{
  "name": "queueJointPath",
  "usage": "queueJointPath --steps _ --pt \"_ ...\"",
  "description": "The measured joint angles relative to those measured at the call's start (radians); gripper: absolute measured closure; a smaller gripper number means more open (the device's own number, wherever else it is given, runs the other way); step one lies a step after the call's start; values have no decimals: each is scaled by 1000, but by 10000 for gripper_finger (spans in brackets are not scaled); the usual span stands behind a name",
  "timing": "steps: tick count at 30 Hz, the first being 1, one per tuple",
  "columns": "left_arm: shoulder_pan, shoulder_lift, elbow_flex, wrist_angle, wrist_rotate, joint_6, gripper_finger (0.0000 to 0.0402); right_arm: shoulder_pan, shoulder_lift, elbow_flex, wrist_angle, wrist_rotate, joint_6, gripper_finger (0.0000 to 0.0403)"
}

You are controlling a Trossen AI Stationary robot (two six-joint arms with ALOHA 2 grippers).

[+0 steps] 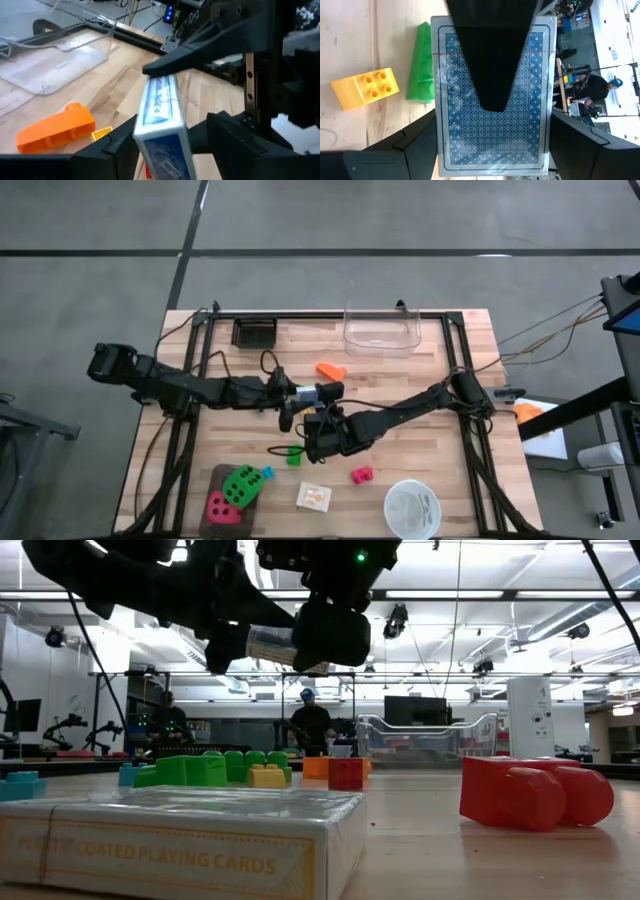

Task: Pick & Place Toys
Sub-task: Put the blue playing card box into the black bin

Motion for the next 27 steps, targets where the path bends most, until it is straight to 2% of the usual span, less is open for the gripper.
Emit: queueJointPath --steps 4,10,15,20,22,27 --pt "0 -4 -6 -17 2 4 212 0 0 0 0 0 0 104" --pt "0 -11 -7 -32 7 21 338 0 1 -2 -3 20 -4 104" --pt "0 -13 -8 -37 6 25 338 0 1 -2 0 17 -4 102" --pt "5 -40 -8 -102 15 74 338 0 1 -2 10 -19 40 34" --pt "8 -67 -12 -163 1 74 338 8 0 -4 -2 -26 58 20" --pt "10 -158 -40 -212 -5 67 338 39 -2 -44 12 -29 88 30"
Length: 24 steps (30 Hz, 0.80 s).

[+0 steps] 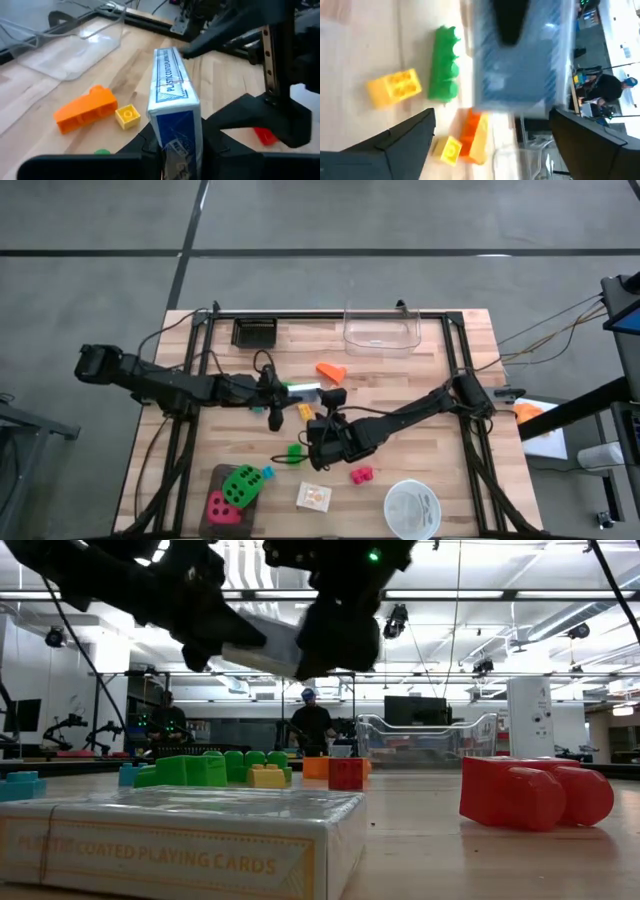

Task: Pick & Place Toys
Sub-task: Put the blue playing card box into the black bin

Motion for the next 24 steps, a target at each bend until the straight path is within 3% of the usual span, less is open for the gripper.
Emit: queueJointPath --steps 5,8,12,18,24 --pt "12 -107 -49 2 0 -4 338 44 -5 -65 78 -124 -1 66" --pt "27 -172 -74 -40 0 -18 338 69 -32 -136 212 -231 -48 87" --pt "68 -255 -91 -104 17 -49 338 88 -109 -307 547 -426 -164 112" --pt "196 -327 -99 -209 126 -75 338 82 -303 -634 1111 -806 -261 140" --pt "403 -327 -100 -225 230 -91 338 72 -523 -871 1344 -878 -255 163"
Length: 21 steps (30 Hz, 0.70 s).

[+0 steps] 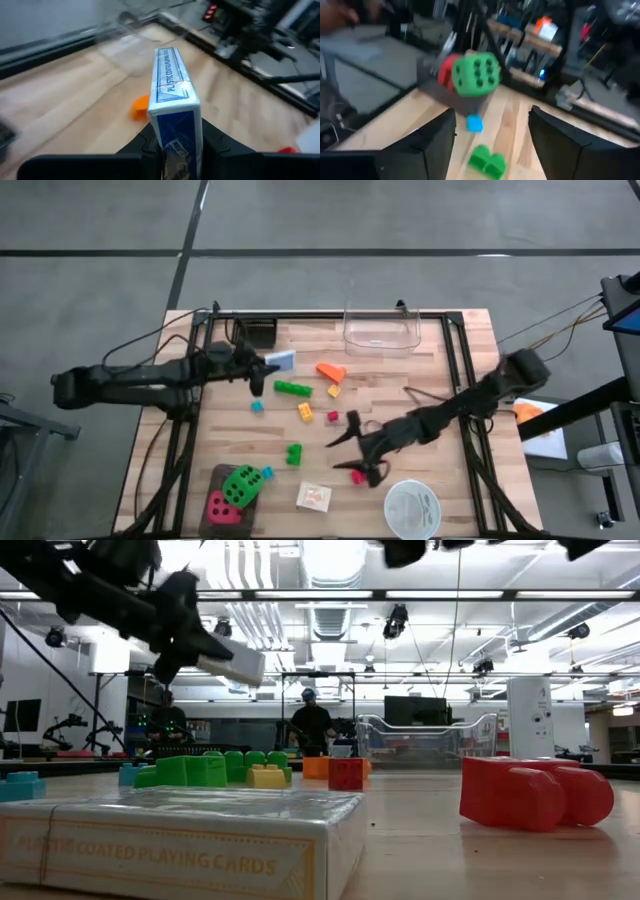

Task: Pick & Place Toys
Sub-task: Put the blue playing card box into the black bin

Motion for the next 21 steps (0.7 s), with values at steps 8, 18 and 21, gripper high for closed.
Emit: queueJointPath --steps 8,18,21 --pt "405 11 0 -101 152 -3 338 2 -189 -131 25 -12 7 186" --pt "697 141 16 -119 287 23 338 0 -202 -164 24 -11 -12 190" --pt "699 211 37 -119 289 43 338 0 -194 -164 29 -11 -14 190"
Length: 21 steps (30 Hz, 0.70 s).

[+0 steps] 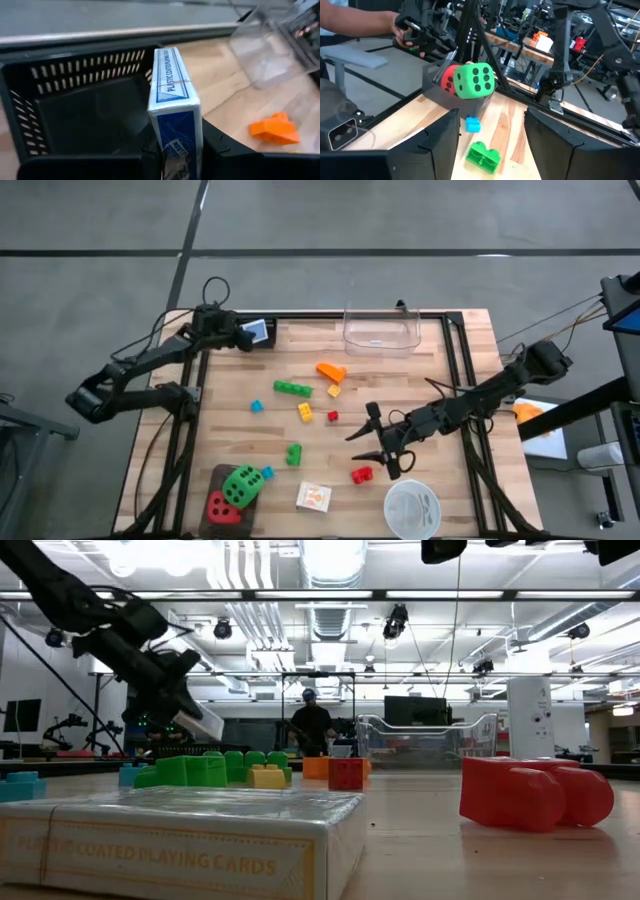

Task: Pick & Place Toys
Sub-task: Put the blue playing card box into the black bin

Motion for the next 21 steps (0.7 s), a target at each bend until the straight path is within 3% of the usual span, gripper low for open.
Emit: queueJointPath --steps 6,13,21 --pt "0 121 48 2 -4 18 338 0 1 0 0 0 3 190" --pt "0 174 75 4 -35 34 337 0 0 0 -1 0 3 190" --pt "0 163 77 7 -45 34 221 0 -1 0 -1 0 6 190"
